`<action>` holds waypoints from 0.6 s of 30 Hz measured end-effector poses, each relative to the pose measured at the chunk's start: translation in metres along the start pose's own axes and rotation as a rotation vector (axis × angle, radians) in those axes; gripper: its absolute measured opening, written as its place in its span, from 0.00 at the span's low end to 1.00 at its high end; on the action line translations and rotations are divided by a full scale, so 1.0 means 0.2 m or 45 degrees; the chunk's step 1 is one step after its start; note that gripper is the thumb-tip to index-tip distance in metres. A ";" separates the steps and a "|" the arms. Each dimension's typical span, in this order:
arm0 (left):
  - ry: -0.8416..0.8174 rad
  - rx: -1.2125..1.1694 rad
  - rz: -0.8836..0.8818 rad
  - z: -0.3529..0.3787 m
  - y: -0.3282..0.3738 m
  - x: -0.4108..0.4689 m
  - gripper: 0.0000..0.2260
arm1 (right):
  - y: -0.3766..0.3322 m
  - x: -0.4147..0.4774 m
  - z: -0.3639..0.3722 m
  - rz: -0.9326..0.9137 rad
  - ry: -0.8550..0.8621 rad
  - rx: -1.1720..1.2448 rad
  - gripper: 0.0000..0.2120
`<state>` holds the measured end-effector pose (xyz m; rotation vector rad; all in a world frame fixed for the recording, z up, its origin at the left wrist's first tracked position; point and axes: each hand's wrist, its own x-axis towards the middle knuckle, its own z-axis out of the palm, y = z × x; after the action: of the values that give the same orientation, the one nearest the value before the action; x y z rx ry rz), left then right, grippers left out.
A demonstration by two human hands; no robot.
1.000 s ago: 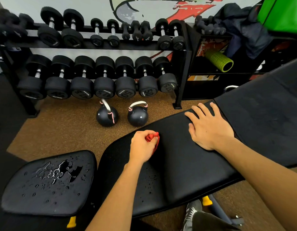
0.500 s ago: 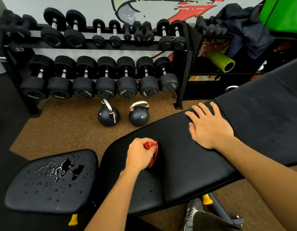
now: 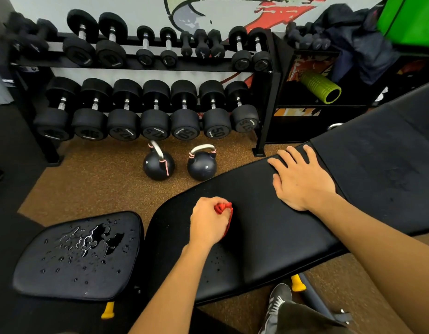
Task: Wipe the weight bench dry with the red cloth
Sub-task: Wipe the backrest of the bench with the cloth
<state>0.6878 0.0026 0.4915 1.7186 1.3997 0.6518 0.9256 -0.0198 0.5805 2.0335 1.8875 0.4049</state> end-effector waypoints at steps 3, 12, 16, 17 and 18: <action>0.008 -0.063 0.078 0.06 0.05 -0.05 0.06 | 0.00 0.00 0.00 0.003 0.000 0.009 0.34; -0.068 0.004 0.005 0.00 -0.02 -0.07 0.06 | -0.01 0.00 -0.01 -0.004 -0.006 0.003 0.32; -0.041 -0.078 0.070 0.07 0.07 -0.13 0.06 | -0.01 -0.01 -0.02 0.013 -0.004 0.046 0.30; -0.064 -0.087 0.096 0.07 0.07 -0.16 0.06 | -0.01 -0.01 -0.02 0.013 0.001 0.066 0.29; -0.099 -0.078 0.118 0.06 0.06 -0.20 0.06 | -0.01 -0.02 -0.02 0.007 0.021 0.088 0.28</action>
<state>0.6935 -0.0387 0.4983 1.7494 1.2404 0.6648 0.9221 -0.0226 0.5838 2.0857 1.9314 0.3640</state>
